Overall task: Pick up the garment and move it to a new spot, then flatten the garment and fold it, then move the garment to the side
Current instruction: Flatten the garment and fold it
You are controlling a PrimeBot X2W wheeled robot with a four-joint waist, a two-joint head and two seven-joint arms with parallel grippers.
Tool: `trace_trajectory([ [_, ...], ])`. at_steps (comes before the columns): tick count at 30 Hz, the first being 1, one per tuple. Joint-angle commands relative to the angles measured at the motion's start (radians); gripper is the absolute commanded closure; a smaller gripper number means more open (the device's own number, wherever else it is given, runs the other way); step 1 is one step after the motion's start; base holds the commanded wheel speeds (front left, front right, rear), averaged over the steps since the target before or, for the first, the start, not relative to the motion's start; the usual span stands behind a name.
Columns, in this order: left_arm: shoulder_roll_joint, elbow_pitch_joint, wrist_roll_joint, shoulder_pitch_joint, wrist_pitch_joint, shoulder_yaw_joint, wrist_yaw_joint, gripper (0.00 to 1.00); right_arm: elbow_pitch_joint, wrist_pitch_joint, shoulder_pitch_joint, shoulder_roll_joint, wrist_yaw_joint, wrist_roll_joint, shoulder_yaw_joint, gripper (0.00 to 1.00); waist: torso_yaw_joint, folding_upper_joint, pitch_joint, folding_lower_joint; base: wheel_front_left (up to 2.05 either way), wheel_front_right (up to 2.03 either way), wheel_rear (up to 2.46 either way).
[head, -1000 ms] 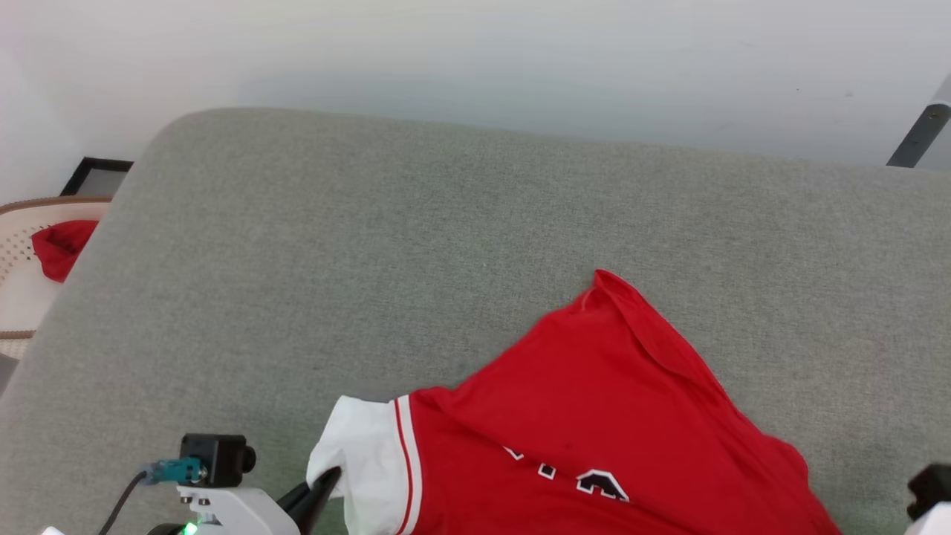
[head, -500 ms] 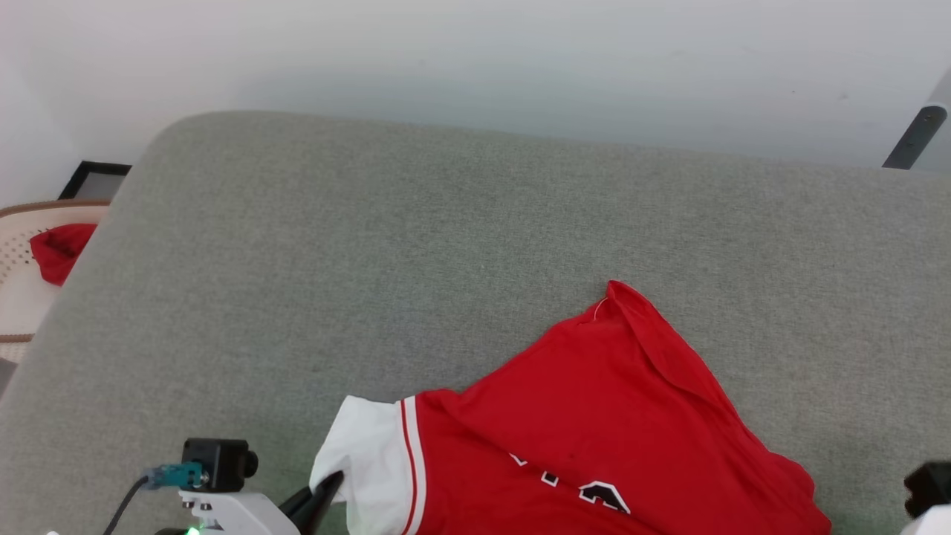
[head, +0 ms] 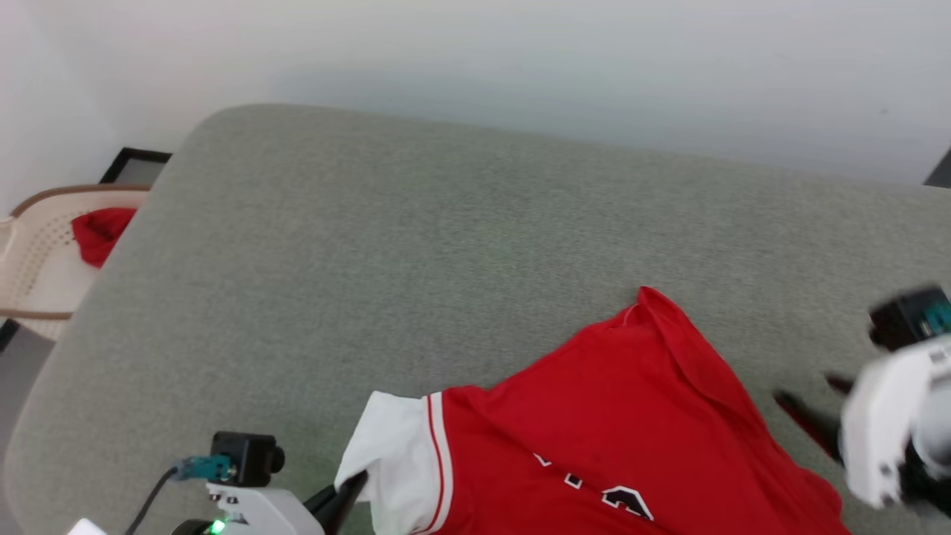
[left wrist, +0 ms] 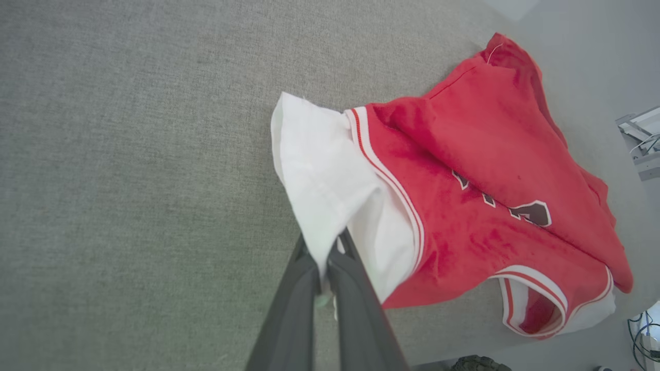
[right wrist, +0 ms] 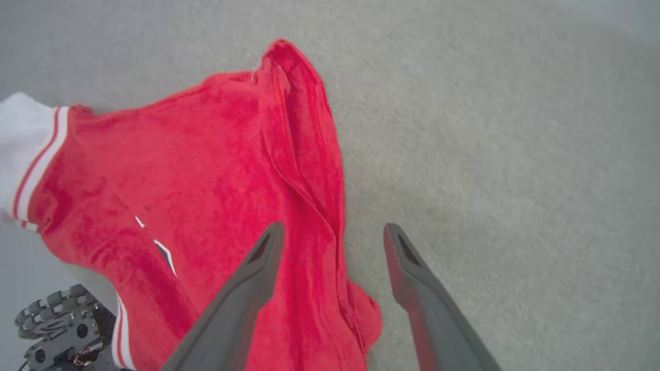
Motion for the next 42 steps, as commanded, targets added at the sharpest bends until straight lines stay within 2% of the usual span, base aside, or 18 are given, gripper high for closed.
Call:
trace_trajectory([
  [1,-0.01,0.005,0.01,-0.014,0.006,-0.005,-0.007,1.0,0.024,-0.031,-0.065,0.009,0.0,-0.005,0.036,0.0,0.022,0.0,0.002,0.0,0.0,0.0,0.0],
  [7,-0.041,0.027,0.026,-0.047,0.022,-0.017,-0.028,1.0,0.173,-0.144,-0.266,-0.005,0.0,-0.043,0.182,0.0,0.067,0.0,0.021,0.0,0.0,0.0,0.0],
  [11,-0.063,0.044,0.034,-0.068,0.028,-0.022,-0.041,1.0,0.296,-0.168,-0.378,-0.008,0.0,-0.034,0.278,0.0,0.094,0.0,0.04,0.0,0.0,0.0,0.0],
  [21,-0.115,0.094,0.049,-0.108,0.03,-0.032,-0.08,1.0,0.527,-0.106,-0.582,-0.054,0.0,0.012,0.503,0.0,0.149,0.0,0.094,0.0,0.0,0.0,0.0],
  [34,-0.186,0.168,0.062,-0.159,0.039,-0.05,-0.135,1.0,0.754,0.006,-0.697,-0.081,0.0,0.092,0.678,0.0,0.207,0.0,0.143,0.0,0.0,0.0,0.0],
  [36,-0.194,0.178,0.062,-0.164,0.037,-0.051,-0.14,1.0,0.786,0.033,-0.697,-0.078,0.0,0.102,0.703,0.98,0.213,0.0,0.146,0.0,0.0,0.0,0.0],
  [42,-0.211,0.201,0.061,-0.172,0.038,-0.054,-0.154,1.0,0.879,0.051,-0.711,-0.07,0.0,0.106,0.69,1.0,0.223,0.0,0.152,0.0,0.0,0.0,0.0],
])
